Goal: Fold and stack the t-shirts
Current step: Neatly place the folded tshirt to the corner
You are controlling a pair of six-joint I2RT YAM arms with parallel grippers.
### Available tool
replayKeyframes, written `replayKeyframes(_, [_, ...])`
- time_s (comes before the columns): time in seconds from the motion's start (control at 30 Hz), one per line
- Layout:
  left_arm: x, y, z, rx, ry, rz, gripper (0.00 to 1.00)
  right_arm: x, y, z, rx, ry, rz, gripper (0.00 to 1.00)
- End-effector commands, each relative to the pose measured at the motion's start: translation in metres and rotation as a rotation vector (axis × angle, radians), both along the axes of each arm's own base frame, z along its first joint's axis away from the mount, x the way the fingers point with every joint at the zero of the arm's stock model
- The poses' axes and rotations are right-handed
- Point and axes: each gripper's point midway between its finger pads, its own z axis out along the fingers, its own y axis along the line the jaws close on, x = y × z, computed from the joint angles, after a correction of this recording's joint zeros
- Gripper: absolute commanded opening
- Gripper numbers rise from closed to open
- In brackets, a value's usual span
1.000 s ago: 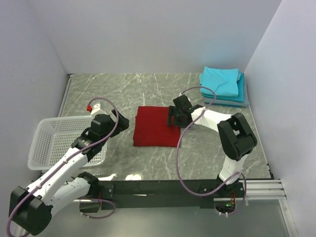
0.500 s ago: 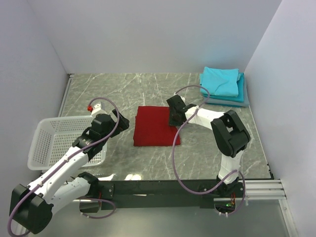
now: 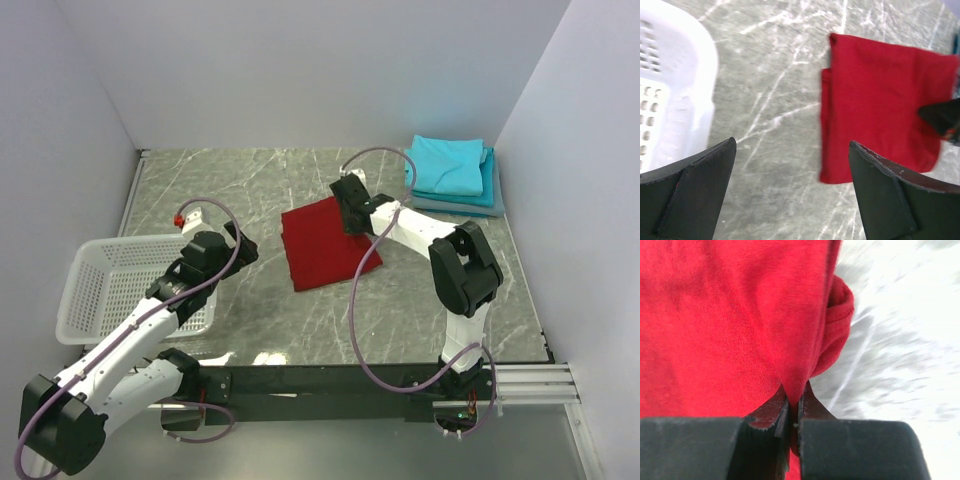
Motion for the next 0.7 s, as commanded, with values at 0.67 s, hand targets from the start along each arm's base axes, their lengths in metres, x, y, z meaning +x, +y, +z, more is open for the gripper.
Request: replayKeyframes(0.67, [0.007,0.030,0.001,0.107,-0.003,0.136,1.00,0.124,-0.088,0.144,-0.340,-0.309,-0.260,0.00])
